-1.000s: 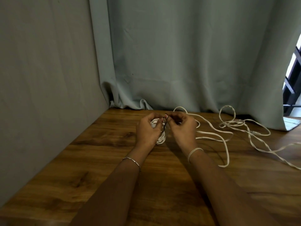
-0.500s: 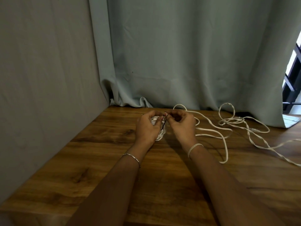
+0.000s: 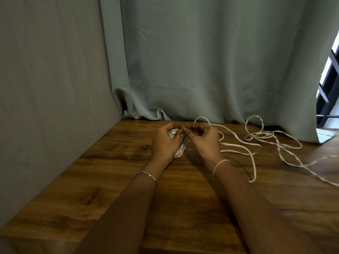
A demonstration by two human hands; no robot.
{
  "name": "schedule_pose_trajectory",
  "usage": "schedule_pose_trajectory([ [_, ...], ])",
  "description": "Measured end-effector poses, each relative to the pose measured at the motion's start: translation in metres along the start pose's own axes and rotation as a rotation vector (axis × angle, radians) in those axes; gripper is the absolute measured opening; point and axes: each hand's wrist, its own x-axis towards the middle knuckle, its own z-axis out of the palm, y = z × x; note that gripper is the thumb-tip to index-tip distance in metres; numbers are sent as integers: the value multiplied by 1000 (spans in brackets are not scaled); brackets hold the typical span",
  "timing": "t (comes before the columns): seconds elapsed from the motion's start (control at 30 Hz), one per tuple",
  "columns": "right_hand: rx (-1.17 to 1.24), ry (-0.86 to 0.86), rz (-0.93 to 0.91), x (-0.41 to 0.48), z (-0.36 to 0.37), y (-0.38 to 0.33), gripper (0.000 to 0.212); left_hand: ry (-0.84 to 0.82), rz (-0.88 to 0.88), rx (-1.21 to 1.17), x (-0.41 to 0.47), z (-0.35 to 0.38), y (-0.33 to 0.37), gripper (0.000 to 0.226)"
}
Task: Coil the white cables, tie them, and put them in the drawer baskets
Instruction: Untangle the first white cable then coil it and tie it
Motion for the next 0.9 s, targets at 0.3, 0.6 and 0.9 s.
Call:
schedule_pose_trajectory([
  [0.3, -107, -59, -77, 3, -7, 3, 11, -78, -251, -215, 2, -2, 1, 8],
  [0.6, -551, 14, -434, 0, -9, 7, 4, -218, -384, -457, -3, -4, 7, 14],
  [0.9, -567, 44, -456, -3, -11, 3, 7, -266, -448, -544, -2, -5, 7, 12],
])
